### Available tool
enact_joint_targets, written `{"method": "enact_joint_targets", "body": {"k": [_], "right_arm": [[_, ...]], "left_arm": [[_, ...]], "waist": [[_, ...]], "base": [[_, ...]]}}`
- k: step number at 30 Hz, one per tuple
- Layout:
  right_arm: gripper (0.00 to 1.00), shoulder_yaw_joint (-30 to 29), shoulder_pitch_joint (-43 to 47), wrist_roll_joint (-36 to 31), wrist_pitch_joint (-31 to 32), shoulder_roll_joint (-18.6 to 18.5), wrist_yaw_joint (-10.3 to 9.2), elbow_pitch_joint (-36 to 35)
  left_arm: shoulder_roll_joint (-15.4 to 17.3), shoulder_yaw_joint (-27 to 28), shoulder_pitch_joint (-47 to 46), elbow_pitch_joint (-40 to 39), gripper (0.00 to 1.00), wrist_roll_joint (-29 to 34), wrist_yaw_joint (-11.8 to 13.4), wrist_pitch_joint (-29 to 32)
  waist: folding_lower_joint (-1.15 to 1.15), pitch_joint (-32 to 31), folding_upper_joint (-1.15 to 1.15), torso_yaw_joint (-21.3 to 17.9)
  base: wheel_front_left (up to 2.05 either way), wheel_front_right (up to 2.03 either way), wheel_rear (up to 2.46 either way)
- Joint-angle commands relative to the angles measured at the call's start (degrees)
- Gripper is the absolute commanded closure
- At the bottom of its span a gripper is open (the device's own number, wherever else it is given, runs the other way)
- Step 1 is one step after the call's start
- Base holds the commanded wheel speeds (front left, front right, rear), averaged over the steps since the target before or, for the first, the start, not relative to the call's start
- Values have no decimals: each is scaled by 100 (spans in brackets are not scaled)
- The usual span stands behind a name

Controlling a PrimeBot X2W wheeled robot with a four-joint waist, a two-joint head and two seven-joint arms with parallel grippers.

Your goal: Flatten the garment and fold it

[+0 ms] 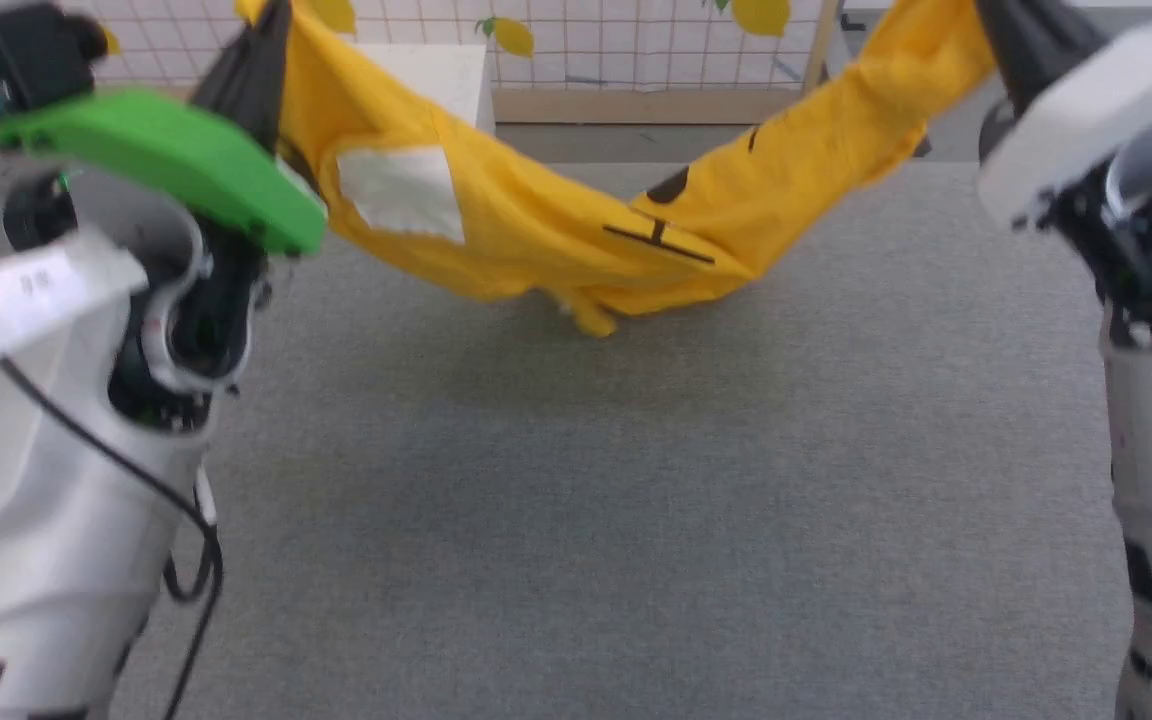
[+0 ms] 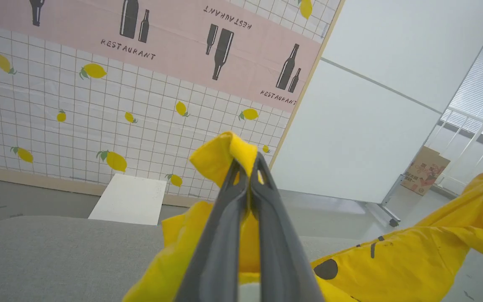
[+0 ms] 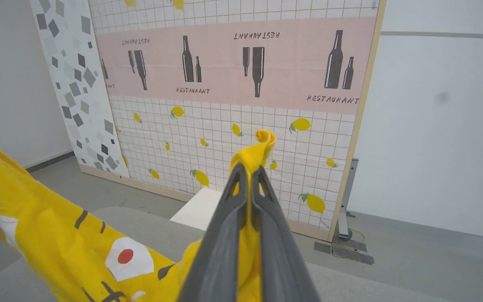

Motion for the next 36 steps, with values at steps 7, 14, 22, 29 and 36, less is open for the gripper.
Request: {"method": "enact_joint_targets", "body": {"k": [7, 14, 22, 29, 36], "right_arm": [[100, 243, -1548, -300, -115, 116, -6, 1167], [100, 348, -2517, -681, -284, 263, -6, 2294], [100, 421, -3123, -937, -441, 363, -6, 3077], [100, 240, -3654, -1239, -748, 404, -6, 3434], [100, -72, -4215, -2004, -1401, 248, -6, 3885]], "left_arm": [[-159, -78, -1672, 1364, 100, 126, 118, 504], [-66, -192, -2557, 2336, 100, 331, 270, 910], [15, -112, -2927, 2565, 100, 388, 458, 971], [-93, 40, -3561, 2494, 100, 553, 514, 443], [-548, 405, -4062, 2563, 100, 463, 358, -630]], "waist": [[0, -162, 0, -347], [0, -45, 0, -522], [0, 503, 0, -652], [0, 1301, 0, -687], [0, 1934, 0, -551]], "base": [[0, 0, 0], [0, 0, 0], [0, 0, 0], [0, 0, 0], [0, 0, 0]]}}
